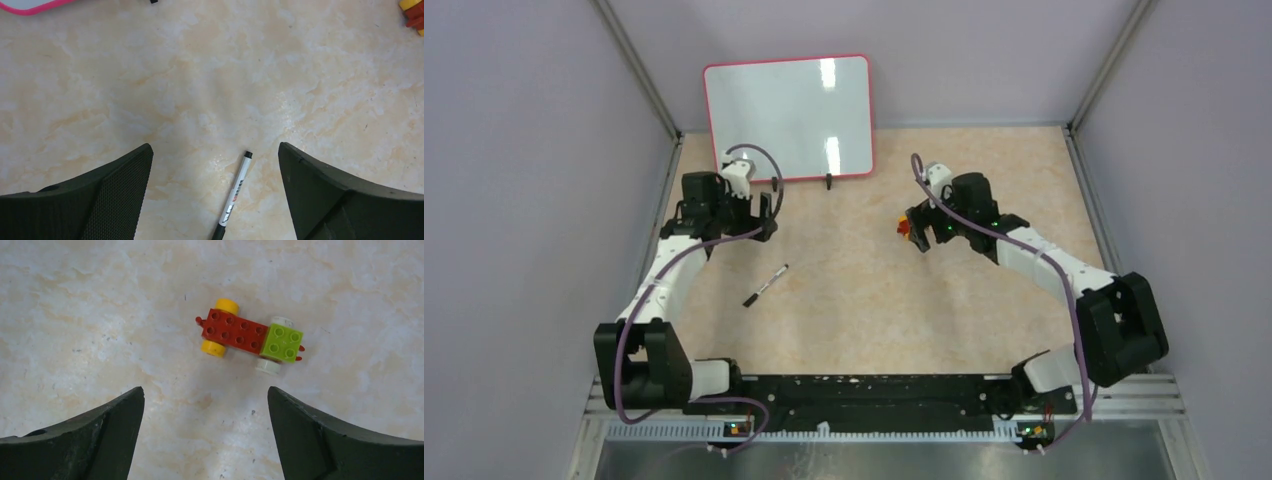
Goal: Write a sentence on the whiteboard
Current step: Pick up the whiteboard marker from the center of the board.
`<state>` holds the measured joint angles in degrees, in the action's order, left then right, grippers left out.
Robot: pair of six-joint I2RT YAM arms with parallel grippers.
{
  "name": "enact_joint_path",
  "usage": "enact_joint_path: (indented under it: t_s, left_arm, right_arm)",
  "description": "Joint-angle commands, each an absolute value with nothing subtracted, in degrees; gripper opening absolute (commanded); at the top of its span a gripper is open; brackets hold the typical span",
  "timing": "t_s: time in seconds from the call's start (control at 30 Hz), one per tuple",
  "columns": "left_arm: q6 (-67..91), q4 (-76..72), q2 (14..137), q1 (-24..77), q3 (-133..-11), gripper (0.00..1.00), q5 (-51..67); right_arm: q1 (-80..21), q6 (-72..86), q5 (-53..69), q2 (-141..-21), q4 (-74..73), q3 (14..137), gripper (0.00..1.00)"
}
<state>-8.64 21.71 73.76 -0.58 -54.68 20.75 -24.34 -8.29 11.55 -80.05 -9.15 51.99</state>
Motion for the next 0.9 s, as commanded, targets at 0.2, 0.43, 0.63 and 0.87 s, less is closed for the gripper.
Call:
enact_joint_path:
  t_s: [0.2, 0.43, 0.63, 0.87]
  left_arm:
    - [-24.2, 28.8, 73.8, -1.9, -55.8, 0.98, 21.9]
    - [-40.1, 42.3, 75.9, -1.7, -55.2, 0.81, 21.0]
    - [-42.5, 46.3, 79.0, -0.3, -54.2, 0.69, 20.8]
    - [-41.8, 44.9, 82.7, 2.6, -53.0, 0.56, 19.9]
  right_arm:
    - [-31.3, -0.8, 6.4, -93.0, -5.4, 67.0, 0.89]
    - [-32.9, 3.0, 5.4, -100.4, -6.9, 74.6, 0.89]
    - [-33.2, 4.0, 5.2, -103.2, -7.5, 77.6, 0.89]
    - [-34.3, 4.3, 2.4, -105.7, -7.7, 80.1, 0.89]
